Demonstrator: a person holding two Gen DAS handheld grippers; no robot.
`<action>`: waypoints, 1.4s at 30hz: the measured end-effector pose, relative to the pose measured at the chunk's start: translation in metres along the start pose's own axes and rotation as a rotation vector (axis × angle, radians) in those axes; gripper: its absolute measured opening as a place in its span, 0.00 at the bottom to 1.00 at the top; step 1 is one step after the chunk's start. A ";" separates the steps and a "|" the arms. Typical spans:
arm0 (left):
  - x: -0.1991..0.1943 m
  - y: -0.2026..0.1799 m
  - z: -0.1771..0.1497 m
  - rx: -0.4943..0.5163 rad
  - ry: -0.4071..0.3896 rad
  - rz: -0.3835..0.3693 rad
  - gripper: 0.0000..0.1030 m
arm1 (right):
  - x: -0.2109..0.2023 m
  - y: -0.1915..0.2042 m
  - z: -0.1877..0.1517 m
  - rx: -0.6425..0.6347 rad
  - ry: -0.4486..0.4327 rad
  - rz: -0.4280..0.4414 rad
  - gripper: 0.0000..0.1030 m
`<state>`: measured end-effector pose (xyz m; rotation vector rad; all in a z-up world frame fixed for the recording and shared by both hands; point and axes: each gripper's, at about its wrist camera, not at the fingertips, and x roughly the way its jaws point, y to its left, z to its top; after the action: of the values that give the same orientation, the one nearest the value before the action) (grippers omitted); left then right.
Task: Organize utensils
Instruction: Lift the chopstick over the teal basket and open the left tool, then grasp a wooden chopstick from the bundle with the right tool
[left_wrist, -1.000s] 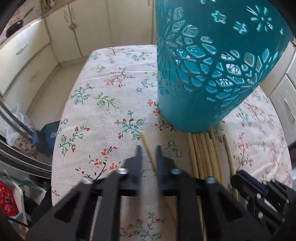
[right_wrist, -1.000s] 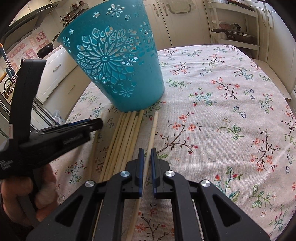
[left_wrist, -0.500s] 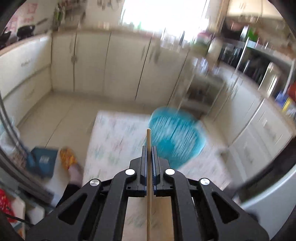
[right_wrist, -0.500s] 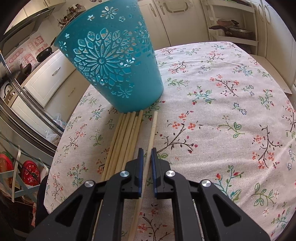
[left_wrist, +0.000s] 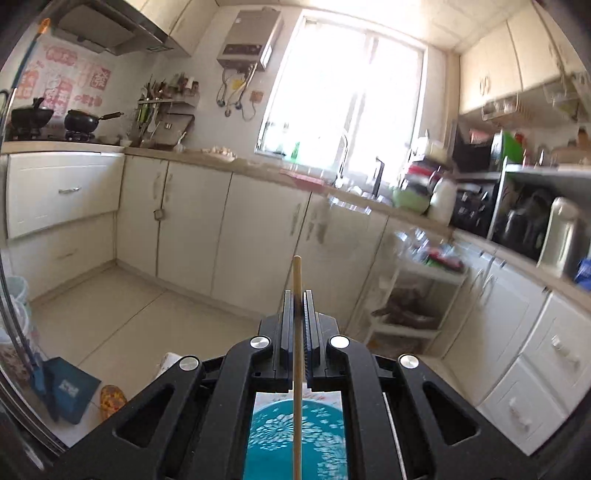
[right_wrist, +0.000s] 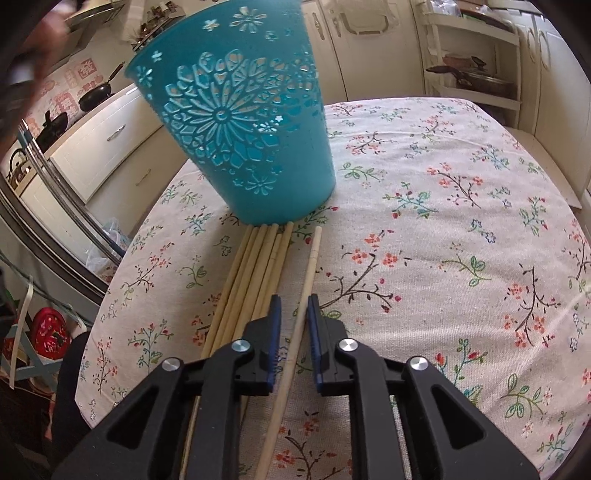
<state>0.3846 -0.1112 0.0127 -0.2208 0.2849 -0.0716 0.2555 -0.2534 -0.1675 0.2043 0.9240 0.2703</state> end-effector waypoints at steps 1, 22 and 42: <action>0.006 -0.003 -0.006 0.019 0.015 0.008 0.04 | 0.000 0.001 0.000 -0.006 0.000 0.000 0.20; -0.054 0.097 -0.126 0.140 0.259 0.194 0.71 | 0.001 0.012 -0.001 -0.099 -0.002 -0.141 0.09; -0.002 0.126 -0.196 0.115 0.613 0.136 0.76 | -0.149 0.017 0.060 0.049 -0.277 0.211 0.06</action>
<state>0.3318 -0.0290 -0.1983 -0.0589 0.9027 -0.0193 0.2161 -0.2874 -0.0151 0.3763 0.6347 0.4035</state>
